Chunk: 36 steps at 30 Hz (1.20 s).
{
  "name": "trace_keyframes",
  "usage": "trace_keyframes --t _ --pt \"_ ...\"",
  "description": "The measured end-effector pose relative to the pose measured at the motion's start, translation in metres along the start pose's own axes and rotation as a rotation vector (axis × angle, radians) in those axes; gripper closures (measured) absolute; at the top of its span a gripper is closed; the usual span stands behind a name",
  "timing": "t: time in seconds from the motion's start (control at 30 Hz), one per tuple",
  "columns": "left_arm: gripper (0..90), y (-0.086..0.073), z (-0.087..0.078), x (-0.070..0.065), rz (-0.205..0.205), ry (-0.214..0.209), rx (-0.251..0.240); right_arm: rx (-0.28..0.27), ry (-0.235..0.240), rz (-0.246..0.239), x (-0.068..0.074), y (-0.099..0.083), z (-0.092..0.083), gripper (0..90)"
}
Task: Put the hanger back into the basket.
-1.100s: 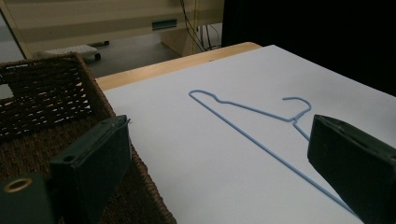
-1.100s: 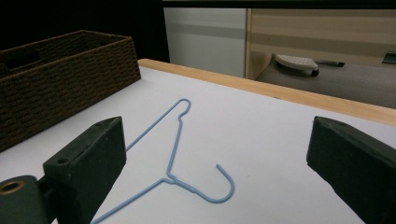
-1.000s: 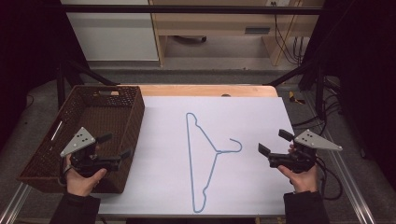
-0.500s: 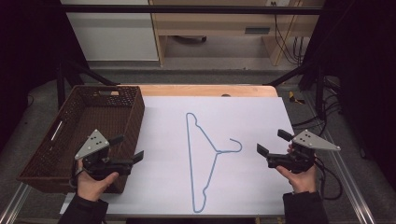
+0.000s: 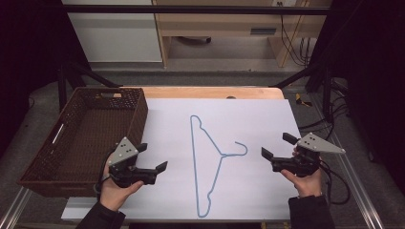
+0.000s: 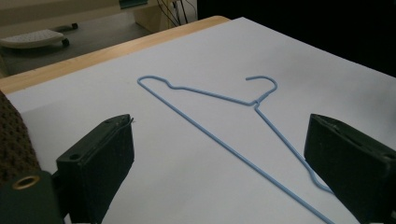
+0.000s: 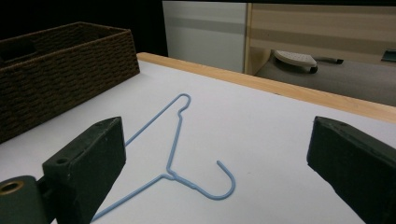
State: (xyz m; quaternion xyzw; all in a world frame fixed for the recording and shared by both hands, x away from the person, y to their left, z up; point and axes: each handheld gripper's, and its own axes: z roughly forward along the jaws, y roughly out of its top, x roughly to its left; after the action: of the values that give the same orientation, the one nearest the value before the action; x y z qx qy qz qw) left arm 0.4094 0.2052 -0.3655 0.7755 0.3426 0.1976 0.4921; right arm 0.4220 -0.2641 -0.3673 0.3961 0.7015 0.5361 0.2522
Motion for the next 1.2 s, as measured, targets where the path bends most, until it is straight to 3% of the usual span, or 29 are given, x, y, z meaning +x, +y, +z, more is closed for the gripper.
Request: trace_keyframes --t 0.4,0.63,0.97,1.2 --pt "8.1 -0.004 0.034 -0.026 0.031 -0.032 0.084 0.022 0.001 -0.006 0.004 -0.002 0.007 4.9" --pt "8.3 -0.004 0.062 -0.040 0.041 -0.058 0.149 0.020 0.001 -0.006 0.005 -0.003 0.008 5.0" --pt "10.2 0.008 0.099 -0.058 0.065 -0.046 0.204 0.020 -0.001 -0.002 0.005 -0.003 0.008 4.9" --pt "12.0 0.008 0.117 -0.068 0.051 -0.045 0.228 0.019 -0.003 -0.004 0.005 -0.003 0.008 4.9"
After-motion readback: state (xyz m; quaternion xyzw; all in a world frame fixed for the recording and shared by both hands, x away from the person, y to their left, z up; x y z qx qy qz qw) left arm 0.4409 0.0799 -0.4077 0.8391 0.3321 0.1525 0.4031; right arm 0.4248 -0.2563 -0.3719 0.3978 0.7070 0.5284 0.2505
